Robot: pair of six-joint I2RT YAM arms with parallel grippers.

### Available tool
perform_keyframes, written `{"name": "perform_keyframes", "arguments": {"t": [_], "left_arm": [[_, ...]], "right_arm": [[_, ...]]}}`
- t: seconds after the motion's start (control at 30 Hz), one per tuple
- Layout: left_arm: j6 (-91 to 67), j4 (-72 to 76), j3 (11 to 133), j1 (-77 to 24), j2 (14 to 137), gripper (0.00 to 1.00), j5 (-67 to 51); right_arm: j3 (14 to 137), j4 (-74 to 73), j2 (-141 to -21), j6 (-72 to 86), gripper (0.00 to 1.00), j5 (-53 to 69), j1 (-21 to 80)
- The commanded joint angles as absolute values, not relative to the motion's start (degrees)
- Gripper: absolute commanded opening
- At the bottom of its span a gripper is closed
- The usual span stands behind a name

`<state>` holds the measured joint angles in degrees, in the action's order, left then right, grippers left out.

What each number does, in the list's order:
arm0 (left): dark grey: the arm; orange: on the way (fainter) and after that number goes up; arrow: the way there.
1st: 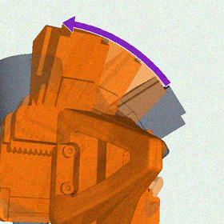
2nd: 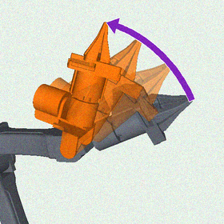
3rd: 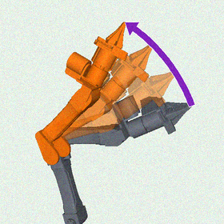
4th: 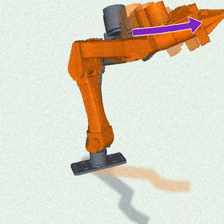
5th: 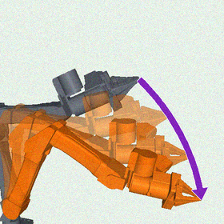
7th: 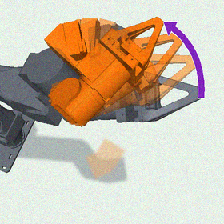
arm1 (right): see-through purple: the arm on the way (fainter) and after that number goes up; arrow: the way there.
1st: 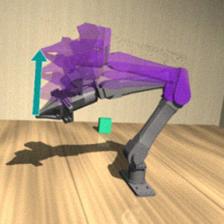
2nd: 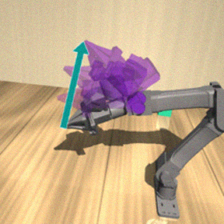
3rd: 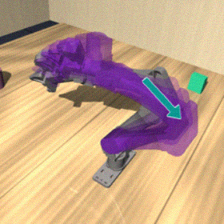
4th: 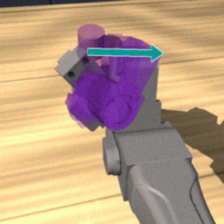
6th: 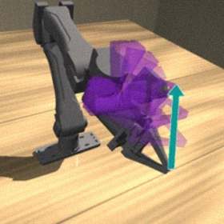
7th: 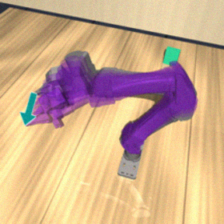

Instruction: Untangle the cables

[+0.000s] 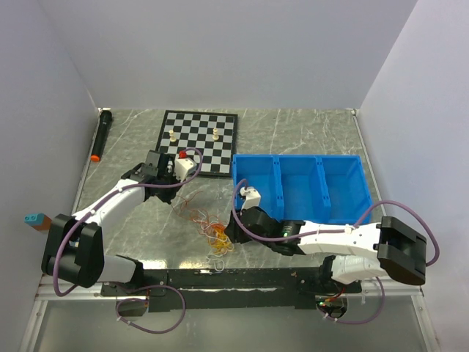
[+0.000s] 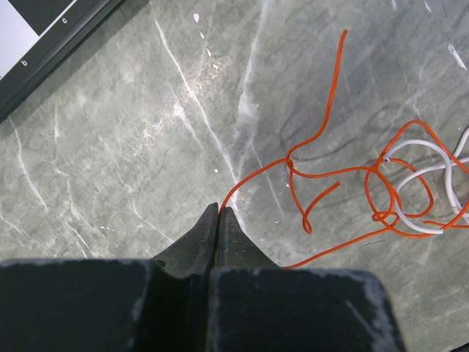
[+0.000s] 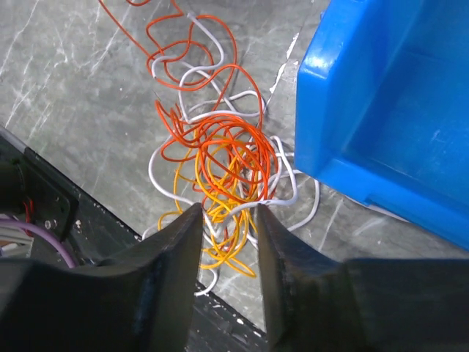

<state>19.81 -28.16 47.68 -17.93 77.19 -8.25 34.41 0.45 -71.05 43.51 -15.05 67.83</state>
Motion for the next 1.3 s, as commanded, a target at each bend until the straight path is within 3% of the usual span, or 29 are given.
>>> {"name": "perform_keyframes", "arguments": {"t": [0.0, 0.33, 0.57, 0.97, 1.1, 1.27], "left_arm": [[19.42, -27.69, 47.37, -17.75, 76.46, 0.01, -9.05], [19.25, -28.21, 47.9, -17.75, 76.73, 0.01, -10.02], [19.34, -28.48, 47.9, -17.75, 76.11, 0.01, -10.02], [19.25, -28.57, 47.9, -17.75, 76.03, 0.01, -9.76], [19.51, -28.48, 47.55, -17.75, 75.85, 0.01, -9.67], [19.69, -28.39, 47.63, -17.75, 76.38, 0.01, -9.49]], "right_arm": [[34.02, 3.52, -72.77, 46.49, 0.39, -15.82, 67.5], [33.31, 3.6, -73.73, 48.25, 0.39, -16.26, 67.5], [33.93, 3.6, -74.45, 48.25, 0.54, -14.59, 67.5], [35.24, 2.73, -74.89, 47.82, 0.43, -14.15, 67.59], [34.72, -1.22, -70.33, 47.64, 0.59, -15.9, 67.59], [30.95, -3.69, -62.07, 49.83, 0.62, -16.61, 67.59]]}}
